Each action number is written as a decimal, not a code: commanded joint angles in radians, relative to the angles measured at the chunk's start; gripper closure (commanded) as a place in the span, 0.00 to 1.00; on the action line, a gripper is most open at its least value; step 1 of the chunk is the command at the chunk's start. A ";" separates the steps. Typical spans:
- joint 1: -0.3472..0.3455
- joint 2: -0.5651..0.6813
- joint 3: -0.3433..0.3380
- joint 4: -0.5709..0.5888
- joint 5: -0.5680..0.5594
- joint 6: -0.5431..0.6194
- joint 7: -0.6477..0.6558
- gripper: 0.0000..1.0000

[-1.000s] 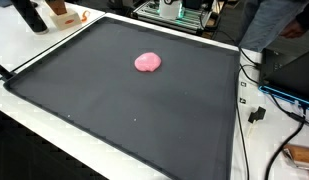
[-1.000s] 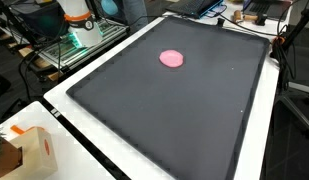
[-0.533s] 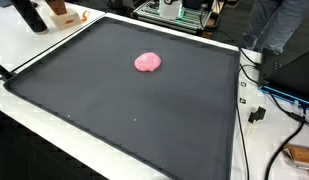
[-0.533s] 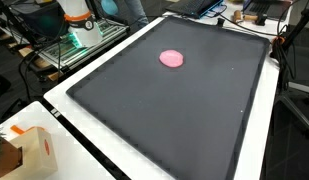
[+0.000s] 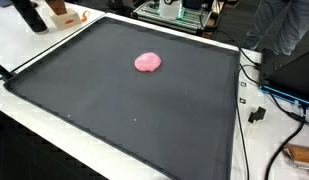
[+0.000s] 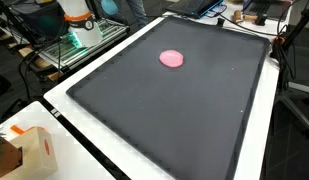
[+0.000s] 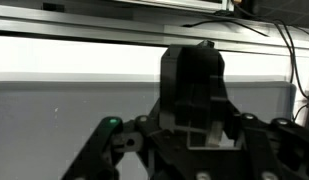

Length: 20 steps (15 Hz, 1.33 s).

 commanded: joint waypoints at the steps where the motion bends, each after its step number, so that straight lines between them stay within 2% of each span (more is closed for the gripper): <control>1: -0.010 0.002 0.008 0.001 0.004 -0.002 -0.005 0.46; 3: -0.010 0.002 0.008 0.001 0.004 -0.002 -0.005 0.46; 4: -0.006 0.017 -0.007 0.011 0.016 -0.002 -0.021 0.71; 9: 0.027 0.079 -0.089 0.017 0.145 0.128 -0.167 0.71; 14: 0.064 0.160 -0.153 0.014 0.295 0.331 -0.372 0.71; 20: 0.118 0.306 -0.197 0.030 0.519 0.492 -0.622 0.71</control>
